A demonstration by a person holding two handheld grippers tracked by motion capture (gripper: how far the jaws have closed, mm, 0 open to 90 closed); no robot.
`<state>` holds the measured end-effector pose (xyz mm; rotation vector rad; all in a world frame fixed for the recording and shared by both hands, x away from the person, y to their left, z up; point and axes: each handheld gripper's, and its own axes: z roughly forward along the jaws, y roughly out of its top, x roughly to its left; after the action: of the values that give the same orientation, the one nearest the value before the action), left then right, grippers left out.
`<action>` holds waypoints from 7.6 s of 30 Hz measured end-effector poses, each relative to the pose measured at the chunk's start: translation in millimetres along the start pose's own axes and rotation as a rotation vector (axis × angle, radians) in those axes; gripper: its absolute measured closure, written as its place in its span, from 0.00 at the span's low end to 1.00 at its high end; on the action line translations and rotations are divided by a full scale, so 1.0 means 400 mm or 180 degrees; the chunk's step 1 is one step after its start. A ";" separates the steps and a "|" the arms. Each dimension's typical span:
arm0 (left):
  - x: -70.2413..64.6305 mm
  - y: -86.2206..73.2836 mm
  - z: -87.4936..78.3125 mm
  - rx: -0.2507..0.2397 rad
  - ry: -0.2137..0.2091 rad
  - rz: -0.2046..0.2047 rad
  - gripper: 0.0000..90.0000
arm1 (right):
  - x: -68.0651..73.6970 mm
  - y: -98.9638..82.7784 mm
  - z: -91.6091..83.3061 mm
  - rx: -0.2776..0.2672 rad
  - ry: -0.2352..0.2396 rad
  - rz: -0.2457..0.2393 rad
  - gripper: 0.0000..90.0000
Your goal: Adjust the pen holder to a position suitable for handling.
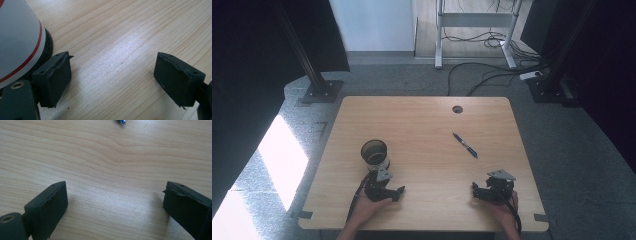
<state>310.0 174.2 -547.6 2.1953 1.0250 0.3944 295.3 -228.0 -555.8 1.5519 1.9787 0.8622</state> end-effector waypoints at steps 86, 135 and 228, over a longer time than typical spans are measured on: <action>0.218 0.024 -0.149 -0.0537 0.0181 -0.0540 0.06 | -0.005 0.005 0.004 -0.0023 -0.0060 0.0067 0.08; 0.189 0.041 -0.126 -0.0747 0.0402 -0.0502 0.12 | -0.006 0.005 0.003 -0.0027 -0.0084 0.0079 0.10; -0.060 0.270 0.016 -0.0708 -0.0018 0.0039 0.12 | -0.007 0.004 0.002 -0.0045 -0.0100 0.0105 0.12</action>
<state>358.4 102.8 -477.8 2.0034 0.9183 0.4836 297.7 -230.4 -555.3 1.5847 1.9261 0.8576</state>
